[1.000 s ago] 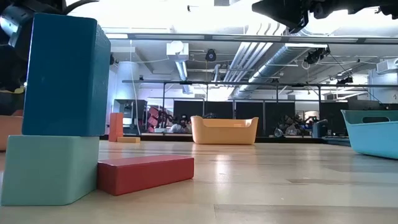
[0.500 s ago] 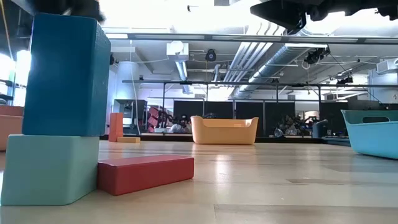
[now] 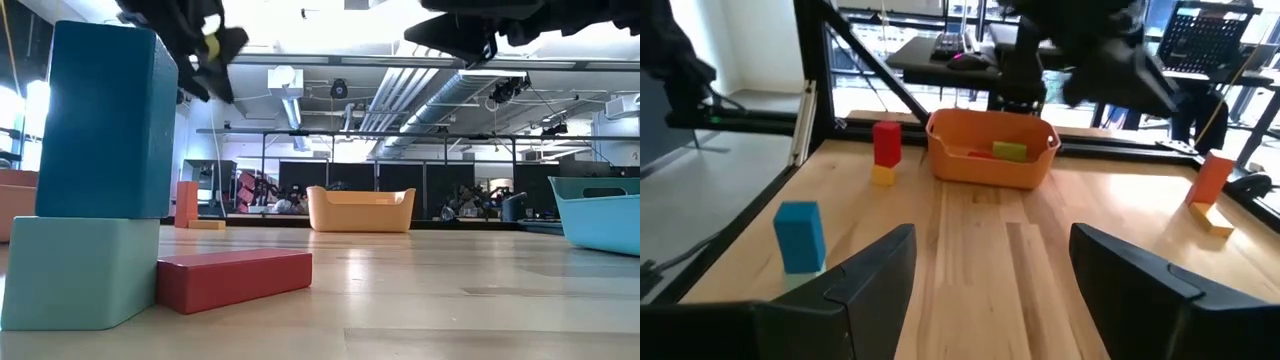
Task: Sort blocks by size
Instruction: Put the orange large block into the yellow bin
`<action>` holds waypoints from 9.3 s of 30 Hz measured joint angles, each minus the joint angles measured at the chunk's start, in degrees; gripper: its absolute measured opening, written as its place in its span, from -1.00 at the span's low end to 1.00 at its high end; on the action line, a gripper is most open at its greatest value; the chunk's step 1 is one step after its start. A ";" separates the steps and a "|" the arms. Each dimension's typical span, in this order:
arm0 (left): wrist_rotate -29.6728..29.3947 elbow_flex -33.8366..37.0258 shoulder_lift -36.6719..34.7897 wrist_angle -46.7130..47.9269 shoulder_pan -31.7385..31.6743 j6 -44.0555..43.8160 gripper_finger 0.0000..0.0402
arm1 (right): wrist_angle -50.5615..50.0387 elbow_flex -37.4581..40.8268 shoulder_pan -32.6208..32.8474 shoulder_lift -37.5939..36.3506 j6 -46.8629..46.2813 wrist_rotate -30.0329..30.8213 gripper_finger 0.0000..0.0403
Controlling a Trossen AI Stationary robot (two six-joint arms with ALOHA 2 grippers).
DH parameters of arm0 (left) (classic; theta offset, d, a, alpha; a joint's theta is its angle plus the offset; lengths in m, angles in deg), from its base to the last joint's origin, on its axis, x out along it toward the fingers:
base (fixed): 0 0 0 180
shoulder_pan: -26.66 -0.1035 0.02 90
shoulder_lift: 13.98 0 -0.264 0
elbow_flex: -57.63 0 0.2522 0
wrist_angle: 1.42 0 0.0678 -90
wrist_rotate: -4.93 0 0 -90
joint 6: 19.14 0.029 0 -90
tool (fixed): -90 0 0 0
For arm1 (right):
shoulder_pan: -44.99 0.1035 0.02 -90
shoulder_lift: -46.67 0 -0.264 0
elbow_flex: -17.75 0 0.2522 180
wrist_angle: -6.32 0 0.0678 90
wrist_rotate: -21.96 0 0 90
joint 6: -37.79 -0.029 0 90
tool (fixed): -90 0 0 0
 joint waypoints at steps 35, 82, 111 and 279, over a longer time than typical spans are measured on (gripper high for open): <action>31.50 10.11 -11.51 -26.38 -49.45 42.75 0.54 | -5.95 0.00 4.83 0.28 -8.48 5.08 0.30; 41.22 41.93 -2.07 -84.37 -57.31 42.91 0.29 | 1.01 0.00 0.94 0.28 -5.49 16.09 0.30; 53.05 -10.96 26.07 -20.94 -57.92 58.29 0.29 | 0.79 0.00 -0.66 0.28 -7.79 13.90 0.30; 53.09 -55.12 49.68 -12.97 -39.06 76.14 -0.36 | -5.80 -0.02 16.06 -7.33 -0.06 49.15 0.30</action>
